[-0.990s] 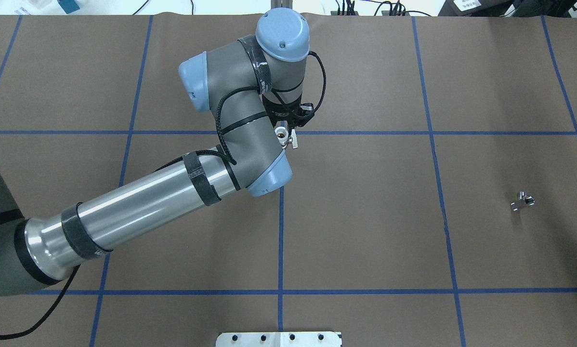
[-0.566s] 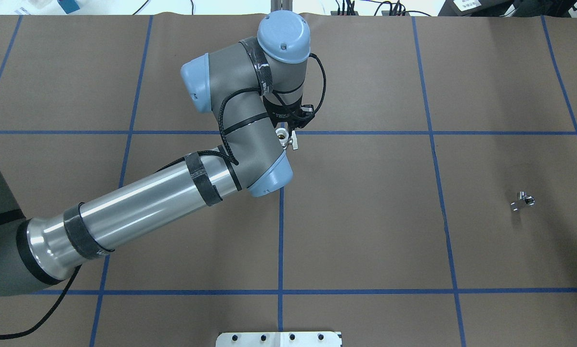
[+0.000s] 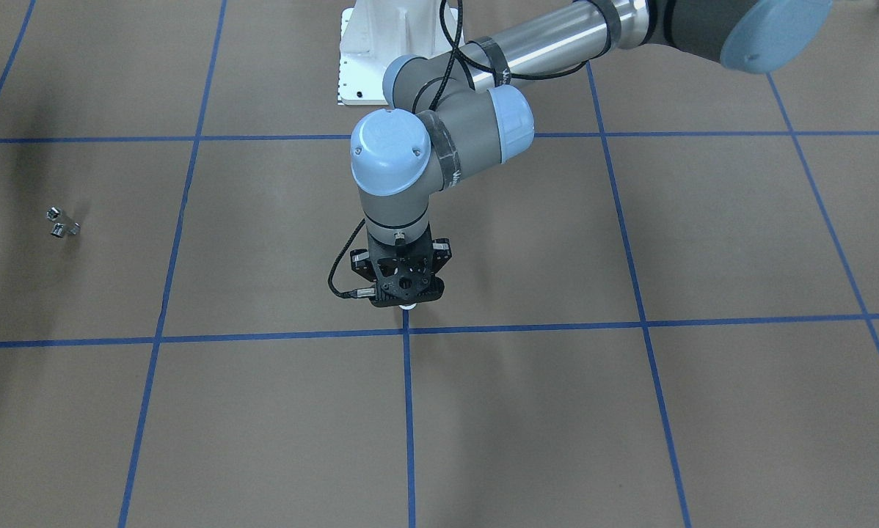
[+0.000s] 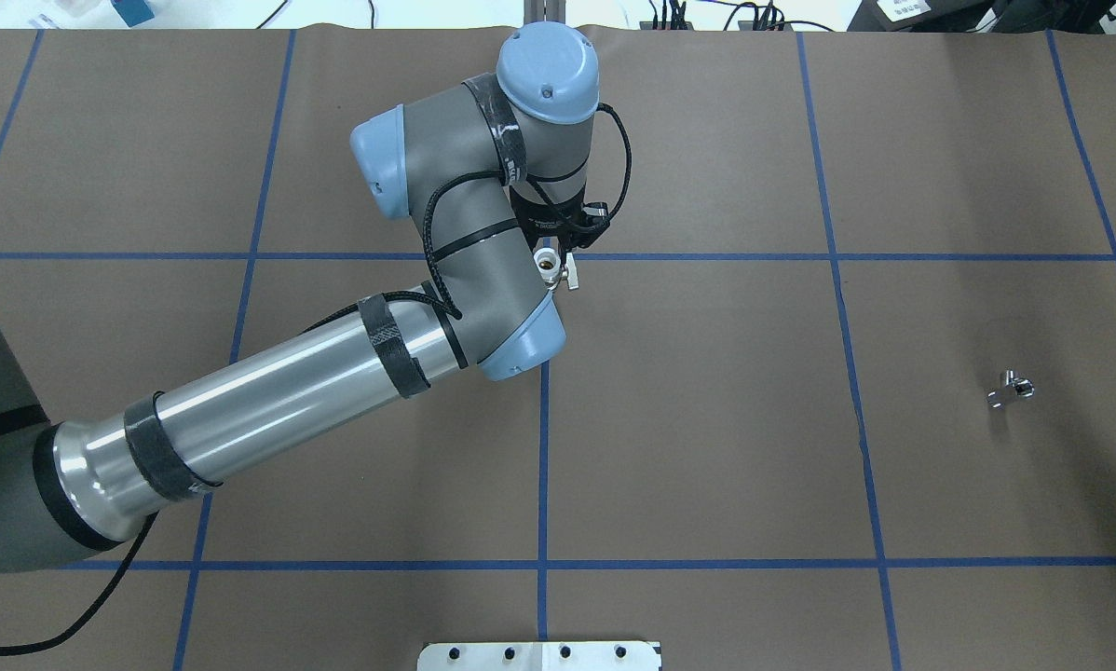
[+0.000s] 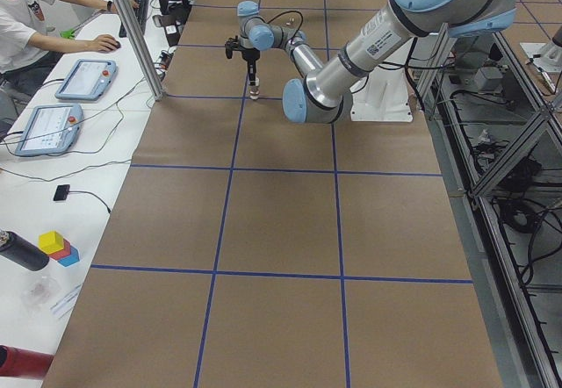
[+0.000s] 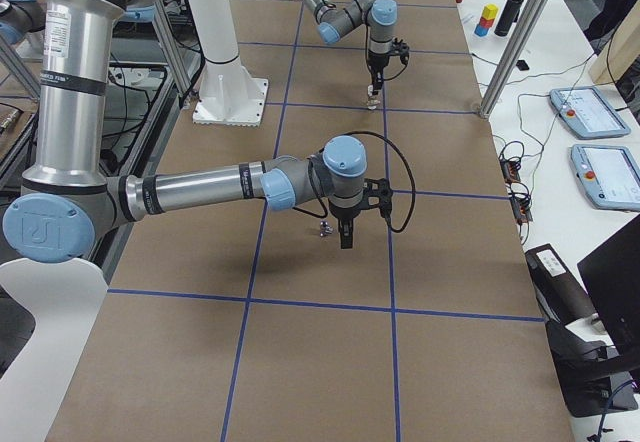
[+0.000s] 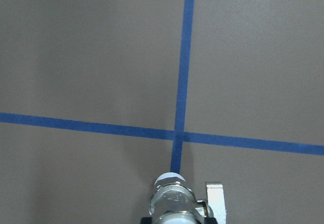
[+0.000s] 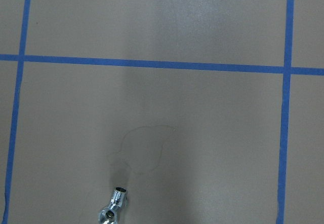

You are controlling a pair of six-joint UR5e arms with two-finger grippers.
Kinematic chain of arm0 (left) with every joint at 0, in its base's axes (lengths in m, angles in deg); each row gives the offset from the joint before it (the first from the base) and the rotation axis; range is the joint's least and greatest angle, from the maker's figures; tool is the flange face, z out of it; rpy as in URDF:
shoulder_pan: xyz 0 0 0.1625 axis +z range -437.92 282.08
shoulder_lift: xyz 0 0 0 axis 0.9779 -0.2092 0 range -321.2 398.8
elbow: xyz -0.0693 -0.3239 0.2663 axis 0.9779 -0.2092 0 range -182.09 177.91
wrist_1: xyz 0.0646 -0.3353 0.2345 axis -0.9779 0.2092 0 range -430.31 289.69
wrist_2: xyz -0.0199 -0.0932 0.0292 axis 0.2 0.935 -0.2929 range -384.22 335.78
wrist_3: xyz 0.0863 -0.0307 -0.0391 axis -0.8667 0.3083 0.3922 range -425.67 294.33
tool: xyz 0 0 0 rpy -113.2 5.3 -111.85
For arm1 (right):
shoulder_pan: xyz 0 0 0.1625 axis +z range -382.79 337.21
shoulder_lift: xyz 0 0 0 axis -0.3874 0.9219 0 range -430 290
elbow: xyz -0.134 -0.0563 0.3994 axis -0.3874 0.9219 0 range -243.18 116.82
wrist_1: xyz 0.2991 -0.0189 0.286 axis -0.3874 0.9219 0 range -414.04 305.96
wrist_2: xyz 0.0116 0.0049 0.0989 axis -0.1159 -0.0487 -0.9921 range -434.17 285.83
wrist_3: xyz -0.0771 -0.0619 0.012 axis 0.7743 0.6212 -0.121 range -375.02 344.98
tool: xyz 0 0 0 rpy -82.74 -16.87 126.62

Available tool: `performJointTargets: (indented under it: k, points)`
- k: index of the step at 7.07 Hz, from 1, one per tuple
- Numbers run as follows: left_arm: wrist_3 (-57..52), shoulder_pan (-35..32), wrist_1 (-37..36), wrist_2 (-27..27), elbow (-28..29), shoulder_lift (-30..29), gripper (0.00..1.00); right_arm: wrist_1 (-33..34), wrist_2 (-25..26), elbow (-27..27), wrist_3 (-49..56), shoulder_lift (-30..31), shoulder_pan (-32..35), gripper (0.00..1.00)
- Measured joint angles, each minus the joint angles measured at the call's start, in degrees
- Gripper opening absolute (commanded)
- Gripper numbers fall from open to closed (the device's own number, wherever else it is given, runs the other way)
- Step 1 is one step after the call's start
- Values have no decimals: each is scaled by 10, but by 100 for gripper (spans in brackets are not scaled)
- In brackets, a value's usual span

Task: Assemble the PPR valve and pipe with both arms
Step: 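Lower the valve upright onto the table center with the left gripper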

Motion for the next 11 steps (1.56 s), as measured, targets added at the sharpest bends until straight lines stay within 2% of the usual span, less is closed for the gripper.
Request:
performJointTargets:
  k: [3,5,6,8,10,11]
  points:
    - [4,1,6,1,3,1,2,0,-1,-1,-1,0,0,100]
    - [13,2,16,2,3,2,20,0,0,-1,-1,0,0,100]
    - [15,2,17,2,3,3,35,0,-1,-1,-1,0,0,100]
    - [16,3,17,2,3,3,56,0,-2,-1,-1,0,0,100]
    - [17,4,16,2,3,4,67,0,-2,-1,-16,0,0,100]
    - [17,4,15,2,4,4,67,-1,-2,-1,-22,0,0,100]
